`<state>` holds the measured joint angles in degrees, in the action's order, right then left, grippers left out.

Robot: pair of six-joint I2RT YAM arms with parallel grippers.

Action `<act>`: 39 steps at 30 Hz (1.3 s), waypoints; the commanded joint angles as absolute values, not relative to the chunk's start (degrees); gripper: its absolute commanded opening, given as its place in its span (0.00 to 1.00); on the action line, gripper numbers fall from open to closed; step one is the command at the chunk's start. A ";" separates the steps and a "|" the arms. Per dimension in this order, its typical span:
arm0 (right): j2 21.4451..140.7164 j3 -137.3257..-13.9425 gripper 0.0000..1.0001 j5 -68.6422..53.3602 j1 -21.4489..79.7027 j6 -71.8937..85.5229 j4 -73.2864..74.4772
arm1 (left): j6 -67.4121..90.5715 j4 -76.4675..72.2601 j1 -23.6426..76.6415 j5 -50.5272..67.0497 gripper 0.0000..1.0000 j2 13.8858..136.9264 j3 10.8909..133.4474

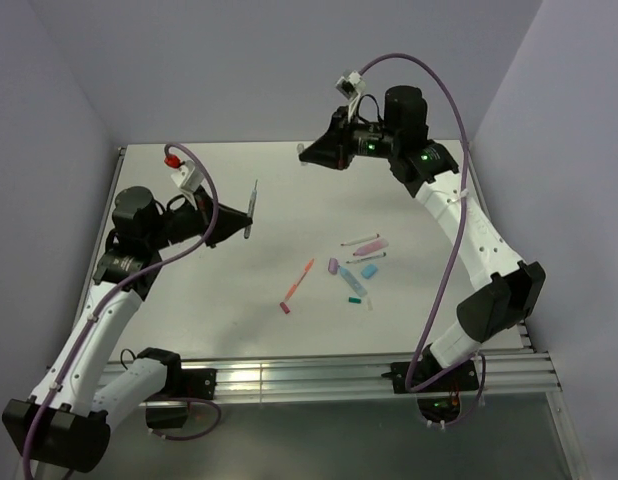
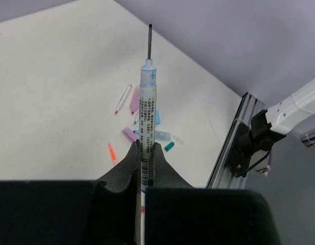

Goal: Insert the pens into the pen caps
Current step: Insert the pen cap onto the pen.

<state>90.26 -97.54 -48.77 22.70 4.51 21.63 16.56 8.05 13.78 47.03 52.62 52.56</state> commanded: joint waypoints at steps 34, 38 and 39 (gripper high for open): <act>92.55 -83.41 0.00 -56.60 29.00 58.27 -42.10 | 32.61 -6.94 19.60 51.33 0.00 54.23 51.59; 92.55 -83.06 0.00 -57.04 29.88 56.95 -42.01 | 33.66 -8.35 19.60 51.77 0.00 53.97 51.50; 92.72 -83.06 0.00 -56.87 29.88 57.04 -42.01 | 33.84 -8.52 19.60 51.77 0.00 53.96 51.50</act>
